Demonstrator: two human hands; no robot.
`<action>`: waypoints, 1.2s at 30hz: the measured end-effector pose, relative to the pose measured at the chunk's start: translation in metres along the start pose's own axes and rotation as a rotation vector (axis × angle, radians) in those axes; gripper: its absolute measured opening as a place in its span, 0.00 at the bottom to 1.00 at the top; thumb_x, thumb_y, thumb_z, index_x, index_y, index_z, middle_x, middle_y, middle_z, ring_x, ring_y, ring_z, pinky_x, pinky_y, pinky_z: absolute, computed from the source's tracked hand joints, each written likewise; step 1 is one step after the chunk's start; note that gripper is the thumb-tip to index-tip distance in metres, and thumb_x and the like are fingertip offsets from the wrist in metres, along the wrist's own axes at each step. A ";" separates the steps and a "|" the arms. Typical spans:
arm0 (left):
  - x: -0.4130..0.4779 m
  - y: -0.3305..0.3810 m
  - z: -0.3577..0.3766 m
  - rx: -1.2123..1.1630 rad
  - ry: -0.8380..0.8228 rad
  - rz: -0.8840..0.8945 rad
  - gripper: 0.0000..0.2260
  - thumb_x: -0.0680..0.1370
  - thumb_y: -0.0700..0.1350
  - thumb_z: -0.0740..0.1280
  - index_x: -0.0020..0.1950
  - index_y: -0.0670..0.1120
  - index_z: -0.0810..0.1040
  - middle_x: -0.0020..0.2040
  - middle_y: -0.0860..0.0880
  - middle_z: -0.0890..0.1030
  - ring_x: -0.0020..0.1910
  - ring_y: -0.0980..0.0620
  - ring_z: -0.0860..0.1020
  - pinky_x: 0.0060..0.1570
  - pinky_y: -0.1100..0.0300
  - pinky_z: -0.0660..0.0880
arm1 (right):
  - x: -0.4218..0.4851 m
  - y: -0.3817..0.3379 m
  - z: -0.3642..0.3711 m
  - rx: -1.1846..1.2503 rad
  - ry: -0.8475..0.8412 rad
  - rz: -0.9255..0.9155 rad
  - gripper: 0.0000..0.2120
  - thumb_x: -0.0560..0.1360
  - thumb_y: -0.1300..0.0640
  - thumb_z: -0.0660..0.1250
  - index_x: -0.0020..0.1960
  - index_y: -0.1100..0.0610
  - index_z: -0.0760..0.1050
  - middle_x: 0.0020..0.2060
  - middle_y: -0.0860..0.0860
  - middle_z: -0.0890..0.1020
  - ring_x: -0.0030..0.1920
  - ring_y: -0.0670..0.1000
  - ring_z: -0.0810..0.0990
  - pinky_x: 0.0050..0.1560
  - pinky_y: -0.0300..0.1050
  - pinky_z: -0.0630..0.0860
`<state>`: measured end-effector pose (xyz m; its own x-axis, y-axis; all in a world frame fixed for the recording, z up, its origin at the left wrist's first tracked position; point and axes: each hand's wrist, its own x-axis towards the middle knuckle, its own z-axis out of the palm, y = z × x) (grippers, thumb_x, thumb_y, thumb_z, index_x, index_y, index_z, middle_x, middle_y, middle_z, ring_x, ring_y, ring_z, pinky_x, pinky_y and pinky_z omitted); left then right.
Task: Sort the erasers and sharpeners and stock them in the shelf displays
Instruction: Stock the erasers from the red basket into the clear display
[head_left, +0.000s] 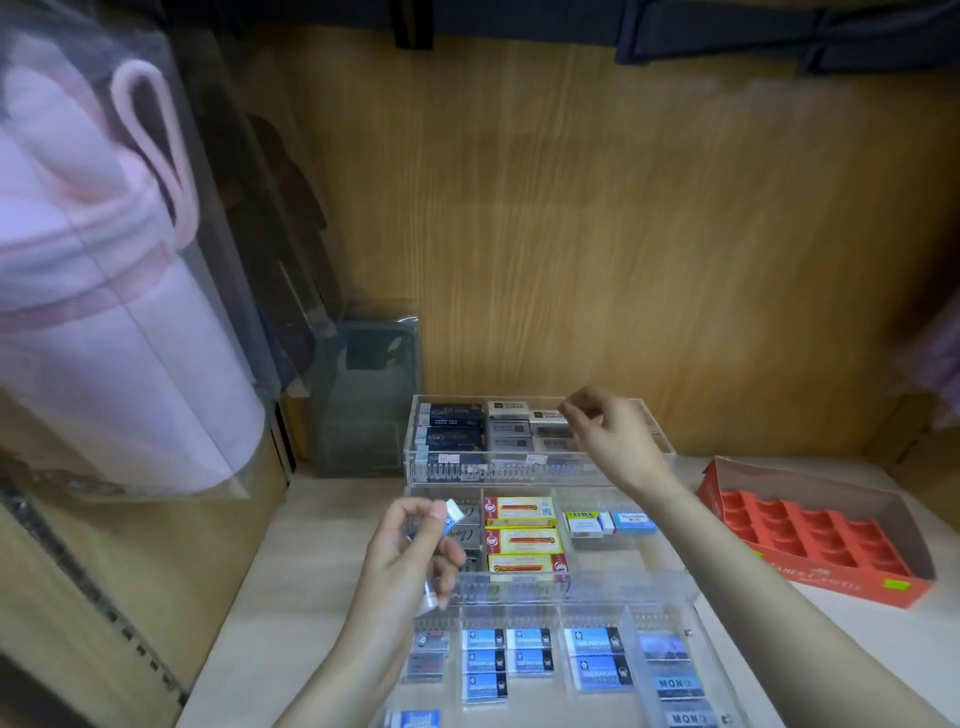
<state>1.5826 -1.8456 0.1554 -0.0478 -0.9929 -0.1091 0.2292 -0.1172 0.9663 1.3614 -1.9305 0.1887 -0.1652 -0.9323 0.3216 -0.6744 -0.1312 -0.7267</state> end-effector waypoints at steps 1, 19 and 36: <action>-0.002 0.003 0.001 0.016 -0.016 0.017 0.06 0.78 0.45 0.63 0.49 0.42 0.73 0.30 0.45 0.75 0.23 0.54 0.68 0.20 0.63 0.65 | -0.012 -0.001 -0.005 0.017 -0.017 -0.012 0.06 0.77 0.59 0.63 0.44 0.57 0.77 0.37 0.49 0.81 0.38 0.43 0.77 0.37 0.32 0.67; -0.042 0.030 0.016 0.073 -0.170 0.058 0.15 0.80 0.50 0.58 0.53 0.40 0.76 0.32 0.46 0.78 0.23 0.54 0.68 0.19 0.65 0.65 | -0.140 -0.060 -0.006 0.608 -0.156 -0.077 0.13 0.71 0.67 0.71 0.49 0.51 0.79 0.41 0.48 0.82 0.43 0.45 0.79 0.45 0.37 0.73; -0.069 0.003 -0.013 0.401 -0.356 -0.036 0.08 0.77 0.47 0.66 0.45 0.44 0.80 0.35 0.50 0.81 0.21 0.56 0.67 0.19 0.67 0.62 | -0.181 -0.058 0.020 0.707 -0.140 0.188 0.09 0.74 0.68 0.66 0.43 0.56 0.80 0.38 0.48 0.83 0.39 0.43 0.80 0.43 0.35 0.75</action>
<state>1.5990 -1.7779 0.1631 -0.3912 -0.9118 -0.1250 -0.1645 -0.0643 0.9843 1.4447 -1.7612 0.1610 -0.1068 -0.9884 0.1078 -0.0119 -0.1071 -0.9942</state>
